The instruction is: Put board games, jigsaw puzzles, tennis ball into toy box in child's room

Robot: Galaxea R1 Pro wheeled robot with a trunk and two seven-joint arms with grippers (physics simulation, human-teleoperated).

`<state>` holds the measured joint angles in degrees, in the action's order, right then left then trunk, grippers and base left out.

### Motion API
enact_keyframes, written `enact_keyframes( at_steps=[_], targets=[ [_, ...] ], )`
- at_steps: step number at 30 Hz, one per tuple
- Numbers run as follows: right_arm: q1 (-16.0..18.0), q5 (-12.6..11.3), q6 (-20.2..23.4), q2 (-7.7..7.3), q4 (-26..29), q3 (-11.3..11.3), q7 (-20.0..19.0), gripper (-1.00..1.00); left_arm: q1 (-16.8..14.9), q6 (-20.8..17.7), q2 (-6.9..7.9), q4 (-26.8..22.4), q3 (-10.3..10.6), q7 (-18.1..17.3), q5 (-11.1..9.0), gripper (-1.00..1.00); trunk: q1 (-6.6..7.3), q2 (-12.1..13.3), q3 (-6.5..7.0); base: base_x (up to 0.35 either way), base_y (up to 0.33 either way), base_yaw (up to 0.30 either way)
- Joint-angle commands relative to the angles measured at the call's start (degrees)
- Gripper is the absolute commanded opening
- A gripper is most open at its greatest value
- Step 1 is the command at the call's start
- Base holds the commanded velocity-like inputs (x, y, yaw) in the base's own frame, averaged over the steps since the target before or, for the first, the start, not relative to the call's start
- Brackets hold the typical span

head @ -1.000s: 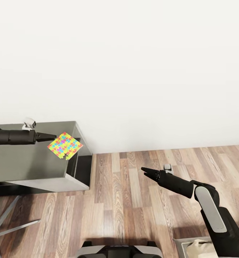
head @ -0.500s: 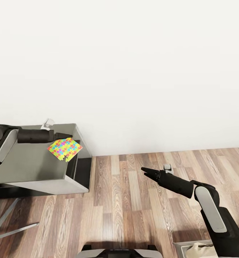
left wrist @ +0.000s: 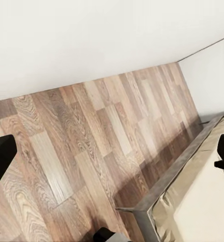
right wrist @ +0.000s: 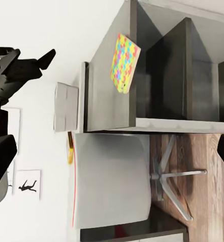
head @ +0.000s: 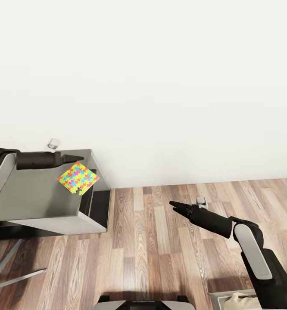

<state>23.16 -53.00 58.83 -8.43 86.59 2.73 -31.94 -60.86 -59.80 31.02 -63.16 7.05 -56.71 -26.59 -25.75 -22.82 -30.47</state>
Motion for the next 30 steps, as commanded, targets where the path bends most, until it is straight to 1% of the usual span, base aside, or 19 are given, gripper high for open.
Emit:
enact_keyframes(
  at_steps=[1, 4, 5, 6, 7, 8, 9, 10, 11, 13, 17, 18, 19, 20, 21, 23, 25, 30],
  targets=[
    [0.0, 0.4, 0.2, 0.01, 0.0, 0.0, -0.4, 1.00, -0.1, -0.2, -0.11, -0.1, 0.0, 0.2, 0.0, 1.00, -0.03, -0.1, -0.08, 0.000, 0.000, 0.000],
    [0.0, 0.4, 0.2, 0.03, 0.0, 0.0, -0.4, 1.00, -0.1, -0.2, -0.43, -0.4, -0.3, 2.3, 0.1, 1.00, -0.03, -0.1, -0.08, 0.000, 0.000, 0.000],
    [0.0, 0.4, 0.2, 0.01, 0.0, 0.0, -0.4, 1.00, -0.1, -0.2, -0.53, -0.8, -0.3, 4.4, 0.1, 1.00, -0.03, -0.1, -0.08, 0.000, 0.000, 0.000],
    [0.0, 0.4, 0.2, 0.01, 0.0, 0.0, -0.4, 1.00, -0.1, -0.2, -0.56, -1.0, -0.4, 5.6, 0.1, 1.00, -0.03, -0.1, -0.08, 0.000, 0.000, 0.000],
    [0.0, 0.4, 0.2, 0.00, 0.0, 0.0, -0.4, 1.00, -0.1, -0.2, -0.63, -1.7, -0.5, 8.2, 0.0, 1.00, -0.03, -0.1, -0.08, 0.000, 0.000, 0.000],
    [0.0, 0.4, 0.2, 0.02, 0.0, 0.0, -0.4, 1.00, -0.1, -0.2, -0.70, -2.1, -0.6, 9.5, -0.1, 1.00, -0.03, -0.1, -0.08, 0.000, 0.000, 0.000],
    [0.0, 0.4, 0.2, 0.02, 0.0, 0.0, -0.4, 1.00, -0.1, -0.2, -0.86, -2.9, -0.7, 12.0, -0.2, 1.00, -0.03, -0.1, -0.08, 0.000, 0.000, 0.000],
    [0.0, 0.4, 0.2, 0.03, 0.0, 0.0, -0.4, 1.00, -0.1, -0.2, -0.95, -3.3, -0.8, 13.1, -0.2, 1.00, -0.03, -0.1, -0.08, 0.000, 0.000, 0.000],
    [0.0, 0.4, 0.2, 0.05, 0.0, 0.0, -0.3, 1.00, -0.1, -0.2, -1.21, -4.0, -1.0, 15.1, -0.2, 1.00, -0.03, -0.1, -0.08, 0.000, 0.000, 0.000],
    [0.0, 0.4, 0.2, 0.06, 0.0, 0.0, 0.0, 1.00, 0.0, -0.2, -1.66, -4.8, -1.2, 17.2, -0.2, 1.00, -0.03, -0.1, -0.08, 0.000, 0.000, 0.000],
    [0.0, 0.3, 0.2, 0.07, 0.1, 0.0, 0.8, 1.00, 0.1, -0.2, -2.72, -5.8, -1.2, 20.2, 0.1, 1.00, -0.03, -0.1, -0.08, 0.000, 0.000, 0.000],
    [0.0, 0.3, 0.2, 0.07, 0.0, 0.0, 1.1, 1.00, 0.4, -0.2, -3.34, -6.4, -1.2, 22.1, 0.2, 1.00, -0.03, -0.1, -0.08, 0.000, 0.000, 0.000],
    [0.0, 0.3, 0.2, 0.07, 0.1, 0.0, 1.2, 1.00, 0.8, -0.2, -3.69, -6.9, -1.2, 23.3, 0.3, 1.00, -0.03, -0.1, -0.08, 0.000, 0.000, 0.000],
    [0.0, 0.3, 0.2, 0.07, 0.1, 0.0, 1.3, 1.00, 1.7, -0.2, -4.49, -8.4, -1.2, 26.1, 0.4, 1.00, -0.03, -0.1, -0.08, 0.000, 0.000, 0.000],
    [0.0, 0.3, 0.2, 0.07, 0.1, 0.0, 1.4, 1.00, 2.3, -0.2, -4.91, -9.3, -1.2, 27.6, 0.4, 1.00, -0.03, -0.1, -0.08, 0.000, 0.000, 0.000],
    [0.0, 0.3, 0.2, 0.08, 0.1, 0.0, 1.5, 1.00, 4.9, -0.2, -6.50, -14.2, -1.2, 33.4, 0.1, 1.00, -0.03, -0.1, -0.08, 0.000, 0.000, 0.000],
    [0.0, 0.3, 0.2, 0.08, 0.1, 0.0, 1.5, 1.00, 6.8, -0.2, -7.30, -17.2, -1.3, 36.1, 0.0, 1.00, -0.03, -0.1, -0.08, 0.000, 0.000, 0.000],
    [0.0, 0.3, 0.3, 0.07, 0.1, 0.0, 1.5, 1.00, 10.1, -0.2, -8.01, -19.8, -1.3, 38.4, -0.3, 1.00, -0.03, -0.1, -0.08, 0.000, 0.000, 0.000]
  ],
)
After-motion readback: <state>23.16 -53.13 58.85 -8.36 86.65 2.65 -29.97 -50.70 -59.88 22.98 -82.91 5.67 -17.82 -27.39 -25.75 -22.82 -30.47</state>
